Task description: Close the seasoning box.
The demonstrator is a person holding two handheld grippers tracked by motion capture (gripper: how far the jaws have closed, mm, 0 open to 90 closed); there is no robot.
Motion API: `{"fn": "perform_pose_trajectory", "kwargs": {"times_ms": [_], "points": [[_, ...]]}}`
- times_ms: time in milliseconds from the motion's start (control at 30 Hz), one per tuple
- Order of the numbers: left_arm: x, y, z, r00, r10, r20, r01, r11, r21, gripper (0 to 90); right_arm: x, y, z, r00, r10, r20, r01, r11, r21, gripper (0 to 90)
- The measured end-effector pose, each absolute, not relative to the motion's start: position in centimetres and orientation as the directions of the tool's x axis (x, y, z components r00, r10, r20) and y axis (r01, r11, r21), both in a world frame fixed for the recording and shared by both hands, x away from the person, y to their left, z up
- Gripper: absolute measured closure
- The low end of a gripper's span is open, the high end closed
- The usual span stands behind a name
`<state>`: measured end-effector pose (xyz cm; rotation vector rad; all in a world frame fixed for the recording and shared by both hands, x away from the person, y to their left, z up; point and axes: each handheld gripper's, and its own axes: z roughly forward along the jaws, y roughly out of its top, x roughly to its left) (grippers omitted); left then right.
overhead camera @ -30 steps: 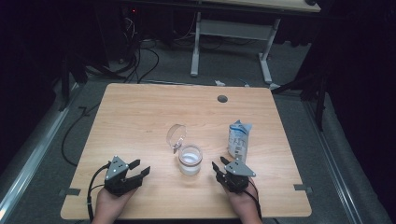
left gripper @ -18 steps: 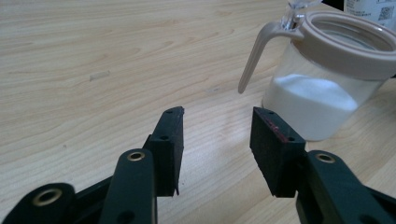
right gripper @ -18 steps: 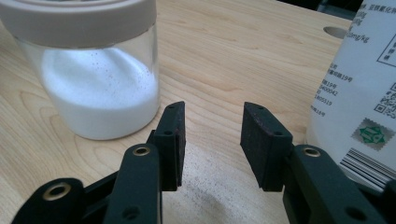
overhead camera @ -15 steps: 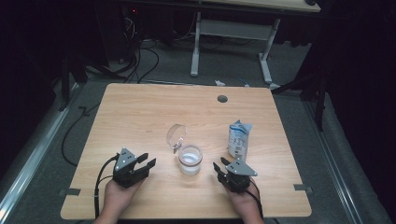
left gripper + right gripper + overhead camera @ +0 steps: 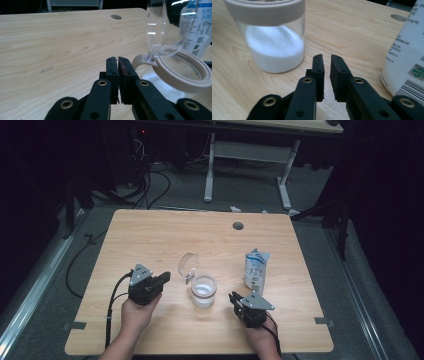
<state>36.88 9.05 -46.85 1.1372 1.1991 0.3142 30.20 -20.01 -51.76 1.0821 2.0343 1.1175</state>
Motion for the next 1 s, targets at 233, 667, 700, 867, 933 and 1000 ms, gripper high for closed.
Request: {"fn": "perform_pose_trajectory", "kwargs": {"times_ms": [233, 667, 700, 867, 933, 1000], "points": [[37.8, 7.8, -46.4, 0.409, 0.705, -0.579, 0.356, 0.461, 0.813, 90.0, 30.3, -19.5, -51.6, -0.535, 0.839, -0.100, 0.376, 0.342, 0.861, 90.0], [37.5, 6.4, -45.1, 0.453, 0.673, -0.584, 0.348, 0.470, 0.811, 90.0, 30.3, -19.1, -52.0, -0.557, 0.824, -0.101, 0.381, 0.362, 0.851, 89.9], [37.3, 6.3, -45.0, 0.458, 0.667, -0.588, 0.351, 0.471, 0.809, 90.0, 30.3, -19.1, -52.0, -0.557, 0.824, -0.101, 0.380, 0.361, 0.852, 89.9], [36.2, 5.6, -44.7, 0.493, 0.635, -0.595, 0.365, 0.470, 0.804, 90.0, 30.4, -19.2, -52.0, -0.557, 0.824, -0.101, 0.376, 0.359, 0.854, 89.9], [35.7, 5.5, -44.7, 0.504, 0.627, -0.594, 0.364, 0.469, 0.804, 89.9, 30.5, -19.2, -51.9, -0.554, 0.826, -0.102, 0.378, 0.359, 0.853, 89.8], [35.4, 5.5, -44.8, 0.507, 0.623, -0.595, 0.362, 0.472, 0.804, 89.5, 30.6, -19.2, -52.0, -0.551, 0.828, -0.102, 0.378, 0.357, 0.854, 89.9]]}}
